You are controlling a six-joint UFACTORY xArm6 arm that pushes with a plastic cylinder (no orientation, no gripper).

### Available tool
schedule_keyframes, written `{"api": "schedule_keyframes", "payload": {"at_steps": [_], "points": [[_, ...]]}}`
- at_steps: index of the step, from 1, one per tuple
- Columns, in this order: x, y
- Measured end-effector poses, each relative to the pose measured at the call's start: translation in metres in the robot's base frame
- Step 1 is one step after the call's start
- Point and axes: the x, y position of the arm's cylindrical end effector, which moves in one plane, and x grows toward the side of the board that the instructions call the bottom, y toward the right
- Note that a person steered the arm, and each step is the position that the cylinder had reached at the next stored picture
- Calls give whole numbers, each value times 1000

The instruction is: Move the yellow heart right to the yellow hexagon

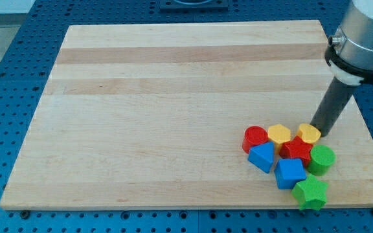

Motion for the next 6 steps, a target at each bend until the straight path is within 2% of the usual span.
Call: {"api": "schedule_keyframes", "payload": {"at_steps": [1, 6], "points": [[12, 0], [21, 20]]}}
